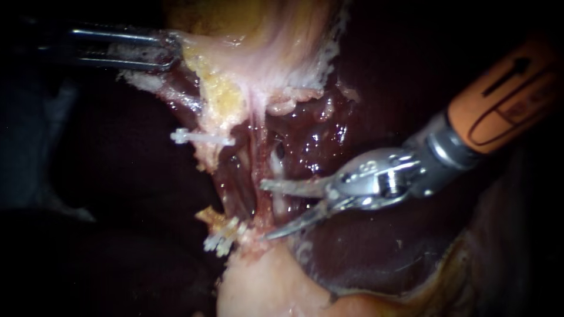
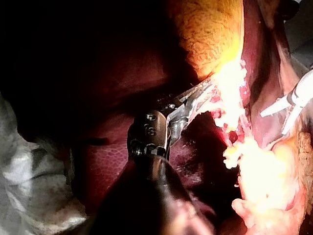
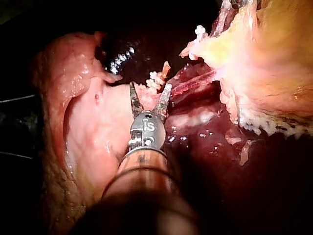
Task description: Go back from the cut left tube
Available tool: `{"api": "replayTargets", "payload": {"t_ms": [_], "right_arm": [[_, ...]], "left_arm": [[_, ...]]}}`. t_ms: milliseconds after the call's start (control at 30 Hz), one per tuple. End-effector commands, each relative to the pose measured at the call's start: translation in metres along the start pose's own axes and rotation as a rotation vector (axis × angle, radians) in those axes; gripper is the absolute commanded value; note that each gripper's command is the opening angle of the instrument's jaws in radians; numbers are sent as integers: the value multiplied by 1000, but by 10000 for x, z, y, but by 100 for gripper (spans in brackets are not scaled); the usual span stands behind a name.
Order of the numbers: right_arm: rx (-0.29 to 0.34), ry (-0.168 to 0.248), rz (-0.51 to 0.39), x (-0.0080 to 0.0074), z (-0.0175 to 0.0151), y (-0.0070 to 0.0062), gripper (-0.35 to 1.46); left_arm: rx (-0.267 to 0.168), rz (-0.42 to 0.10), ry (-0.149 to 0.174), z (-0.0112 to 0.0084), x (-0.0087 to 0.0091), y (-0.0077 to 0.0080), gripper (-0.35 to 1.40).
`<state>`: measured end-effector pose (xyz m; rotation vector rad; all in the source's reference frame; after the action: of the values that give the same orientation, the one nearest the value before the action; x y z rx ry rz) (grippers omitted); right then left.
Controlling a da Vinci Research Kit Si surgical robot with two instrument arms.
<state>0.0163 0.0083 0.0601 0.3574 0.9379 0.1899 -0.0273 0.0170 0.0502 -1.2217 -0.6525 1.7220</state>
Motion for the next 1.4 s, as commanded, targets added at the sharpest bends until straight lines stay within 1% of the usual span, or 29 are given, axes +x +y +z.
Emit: {"api": "replayTargets", "payload": {"t_ms": [33, 133, 267, 400, 567, 633, 700, 767, 800, 967, 1133, 1400], "right_arm": [[-4, -24, -5, -5, -8, 1, 143], [-24, -38, -9, -16, -25, 5, 143], [-48, -47, -9, -24, -42, 11, 145], [-70, -56, -4, -28, -55, 14, 145], [-104, -71, -3, -28, -65, 17, 145], [-108, -74, 0, -29, -67, 17, 145], [-101, -72, 3, -29, -68, 17, 145], [-74, -65, -1, -29, -68, 17, 145], [-71, -64, -2, -29, -68, 17, 145], [-71, -64, -1, -29, -68, 18, 145], [-71, -64, -1, -29, -67, 18, 145], [-71, -64, -1, -29, -67, 18, 145]], "left_arm": [[0, 0, 0, 0, -1, 0, -35], [0, 0, 0, 0, -1, 0, -35], [0, 0, 0, 0, -1, 0, -35], [-1, 0, 0, 0, -1, -1, -35], [-1, 0, -1, -1, -1, -2, -35], [-1, 0, -1, -1, -1, -2, -35], [-1, 1, 0, 0, -1, -2, -35], [0, 1, 0, 1, -2, -1, -35], [1, 1, 0, 1, -2, -1, -35], [5, 3, 3, 8, -6, -1, -35], [12, 7, -4, 18, -12, 0, -35], [9, 11, -11, 29, -19, 0, -35]]}}
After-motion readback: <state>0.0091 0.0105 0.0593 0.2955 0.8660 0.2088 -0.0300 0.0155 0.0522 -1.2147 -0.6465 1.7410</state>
